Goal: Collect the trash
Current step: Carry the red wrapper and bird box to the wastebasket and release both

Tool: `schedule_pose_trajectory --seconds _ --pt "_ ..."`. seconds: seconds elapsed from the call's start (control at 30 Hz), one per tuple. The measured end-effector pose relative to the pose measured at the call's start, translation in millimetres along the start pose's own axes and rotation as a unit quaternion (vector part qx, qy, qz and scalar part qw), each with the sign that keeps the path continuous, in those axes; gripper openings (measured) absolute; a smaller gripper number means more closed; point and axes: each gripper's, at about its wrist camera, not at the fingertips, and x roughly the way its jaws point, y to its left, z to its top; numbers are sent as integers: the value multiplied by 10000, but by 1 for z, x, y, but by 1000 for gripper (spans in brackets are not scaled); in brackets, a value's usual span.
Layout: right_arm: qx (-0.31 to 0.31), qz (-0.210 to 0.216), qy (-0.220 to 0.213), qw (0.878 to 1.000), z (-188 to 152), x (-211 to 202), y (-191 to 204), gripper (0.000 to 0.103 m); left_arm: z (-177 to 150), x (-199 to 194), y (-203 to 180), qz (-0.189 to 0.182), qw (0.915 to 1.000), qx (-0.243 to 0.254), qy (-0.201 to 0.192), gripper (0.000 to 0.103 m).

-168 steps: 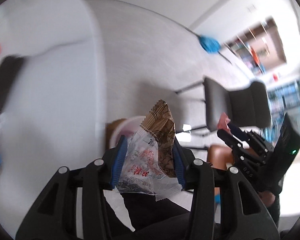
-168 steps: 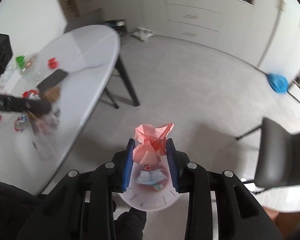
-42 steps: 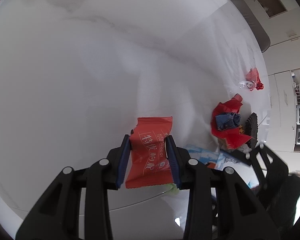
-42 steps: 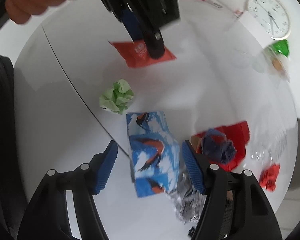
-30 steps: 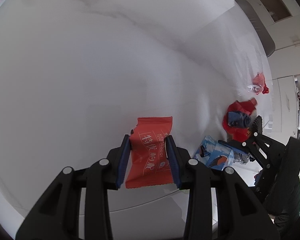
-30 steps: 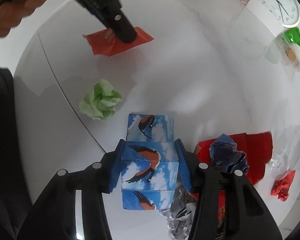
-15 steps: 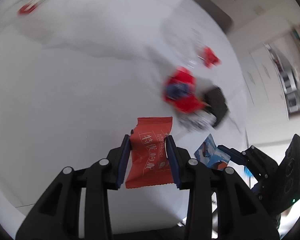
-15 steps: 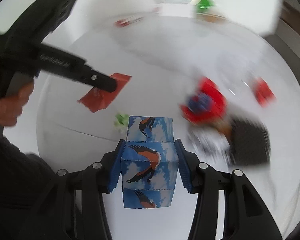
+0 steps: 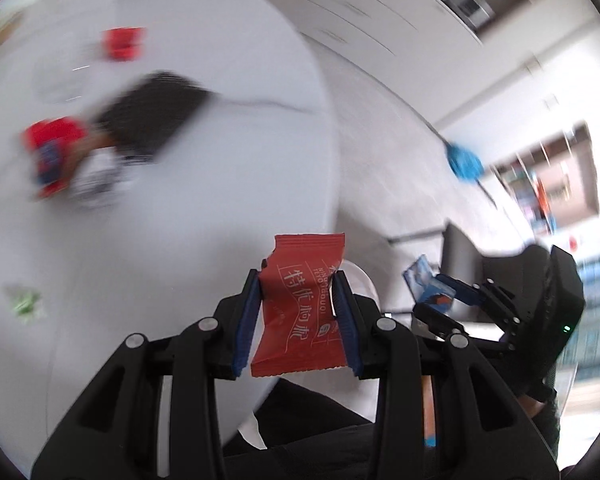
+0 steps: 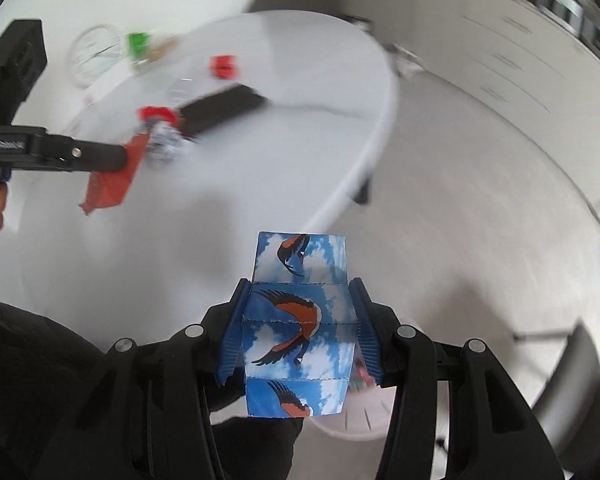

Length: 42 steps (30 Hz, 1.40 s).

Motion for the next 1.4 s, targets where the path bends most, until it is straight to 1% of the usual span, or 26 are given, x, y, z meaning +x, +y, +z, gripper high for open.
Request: schedule_pose_trajectory --seconds 0.13,0.23,0.3,0.33,0.37,0.43,0.47,0.57,0.83,0.9,0.93,0.97,1.03,1.07,1.17,1.4 --pt "434 -140 76 9989 -35 1 -32 50 0 28 -48 -120 9978 550 358 36" --pt "659 -174 140 9976 -57 8 -51 50 -3 42 -72 -151 9953 793 542 36" --pt "739 -161 247 9968 -66 17 -60 51 -4 51 -83 -134 9936 904 656 36" --pt "778 -160 311 9964 -70 21 -62 57 -2 59 -91 -132 9923 978 744 36" --pt "820 -199 360 9958 -73 23 -66 71 -3 63 -96 -130 9913 1029 809 36" --pt "927 -422 290 9944 -73 26 -69 84 -5 73 -106 -148 9888 1139 952 36" --pt "972 -439 259 9940 -74 23 -71 87 -7 78 -111 -149 9874 1185 1033 36" --pt "1275 -592 121 9900 -83 10 -88 92 -11 90 -126 -129 9832 1345 1224 36" --pt "1772 -1220 -24 9766 -103 -18 -122 93 -21 117 -162 -244 9701 1873 1525 37" --pt "1878 -1358 -66 9727 -107 -24 -128 96 -24 122 -172 -199 9671 1985 1577 54" --pt "1917 -1401 -91 9714 -108 -26 -129 97 -26 121 -174 -170 9669 2015 1559 70" --pt "1972 -1436 -125 9697 -110 -30 -132 97 -26 121 -177 -125 9670 2045 1514 82" --pt "2053 -1497 -164 9670 -113 -33 -135 97 -26 118 -182 -9 9670 2135 1390 91" --pt "2104 -1525 -182 9655 -115 -35 -137 98 -26 117 -185 70 9665 2190 1339 94" --pt "2213 -1535 -214 9628 -115 -38 -139 99 -27 116 -192 293 9645 2319 1227 94" --pt "2246 -1505 -191 9626 -117 -39 -138 99 -28 109 -202 475 9589 2572 1097 95"
